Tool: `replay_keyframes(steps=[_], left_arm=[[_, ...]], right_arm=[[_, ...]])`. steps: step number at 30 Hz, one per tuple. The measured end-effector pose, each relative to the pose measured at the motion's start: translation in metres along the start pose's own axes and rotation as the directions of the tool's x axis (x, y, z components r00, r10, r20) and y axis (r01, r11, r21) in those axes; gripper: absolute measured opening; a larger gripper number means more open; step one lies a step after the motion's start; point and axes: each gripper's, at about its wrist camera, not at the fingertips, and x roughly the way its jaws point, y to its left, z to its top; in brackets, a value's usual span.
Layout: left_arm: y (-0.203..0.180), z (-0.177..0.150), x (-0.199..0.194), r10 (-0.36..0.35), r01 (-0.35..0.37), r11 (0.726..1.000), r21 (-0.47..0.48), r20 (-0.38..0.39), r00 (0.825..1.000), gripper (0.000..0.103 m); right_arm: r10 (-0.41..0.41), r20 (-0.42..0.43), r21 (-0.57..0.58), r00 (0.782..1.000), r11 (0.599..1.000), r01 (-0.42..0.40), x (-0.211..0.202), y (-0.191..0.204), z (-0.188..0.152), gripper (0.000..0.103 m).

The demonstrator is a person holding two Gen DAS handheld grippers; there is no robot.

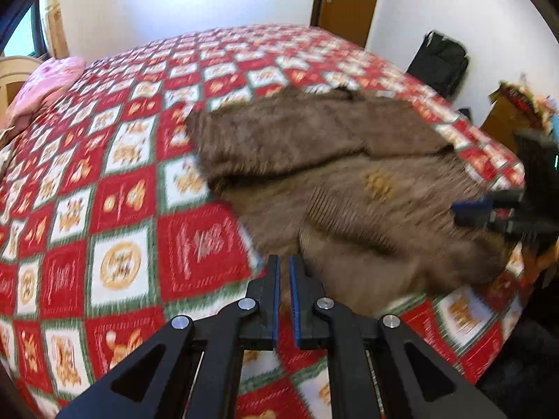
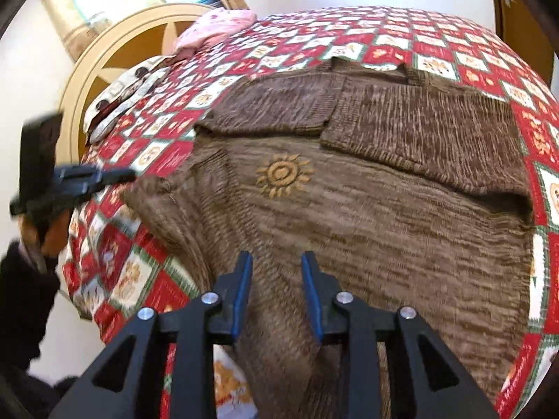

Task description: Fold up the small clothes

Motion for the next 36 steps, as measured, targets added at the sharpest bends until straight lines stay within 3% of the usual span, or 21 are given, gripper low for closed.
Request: replay_keyframes(steps=[2, 4, 6, 8, 12, 17, 22, 27, 31, 36], left_arm=[[-0.002, 0.011, -0.002, -0.027, 0.027, 1.0, 0.005, 0.019, 0.999, 0.006], [-0.007, 0.023, 0.005, -0.074, 0.073, 0.997, 0.026, 0.017, 0.997, 0.006], [-0.014, 0.028, 0.02, -0.111, 0.112, 0.992, 0.053, -0.016, 0.994, 0.006], [-0.02, 0.028, 0.038, -0.111, 0.116, 0.991, 0.072, -0.061, 0.992, 0.006], [-0.024, 0.022, 0.066, -0.092, 0.103, 0.99, 0.094, -0.111, 0.99, 0.006], [-0.02, 0.025, 0.072, -0.114, 0.123, 0.988, 0.091, -0.1, 0.988, 0.006], [-0.011, 0.024, 0.086, -0.094, 0.105, 0.992, 0.075, -0.137, 0.986, 0.006], [-0.005, 0.011, 0.087, -0.136, 0.138, 0.989, 0.053, -0.048, 0.99, 0.006], [0.001, -0.001, 0.084, -0.161, 0.162, 0.986, -0.038, 0.024, 0.987, 0.006], [-0.011, -0.001, 0.077, -0.08, 0.081, 0.996, -0.044, 0.025, 0.996, 0.007]], right_arm=[[-0.009, 0.001, -0.017, 1.0, 1.0, 0.009, -0.004, 0.006, -0.003, 0.034], [-0.01, 0.015, -0.018, 1.0, 1.0, 0.011, -0.011, 0.008, -0.008, 0.041], [-0.012, 0.045, -0.008, 0.999, 1.0, 0.012, -0.017, 0.011, -0.008, 0.058], [-0.027, 0.084, 0.002, 0.996, 1.0, 0.027, -0.028, 0.009, -0.011, 0.064], [-0.053, 0.118, 0.034, 0.992, 0.998, 0.049, -0.046, 0.001, -0.016, 0.065], [-0.085, 0.123, 0.072, 0.989, 0.994, 0.077, -0.054, -0.011, -0.022, 0.065], [-0.067, 0.145, 0.131, 0.987, 0.99, 0.048, -0.058, -0.02, -0.025, 0.065], [-0.064, 0.144, 0.138, 0.987, 0.989, 0.044, -0.057, -0.019, -0.025, 0.065], [-0.061, 0.151, 0.147, 0.987, 0.988, 0.039, -0.058, -0.02, -0.024, 0.065], [-0.057, 0.149, 0.16, 0.987, 0.987, 0.033, -0.057, -0.022, -0.025, 0.065]])
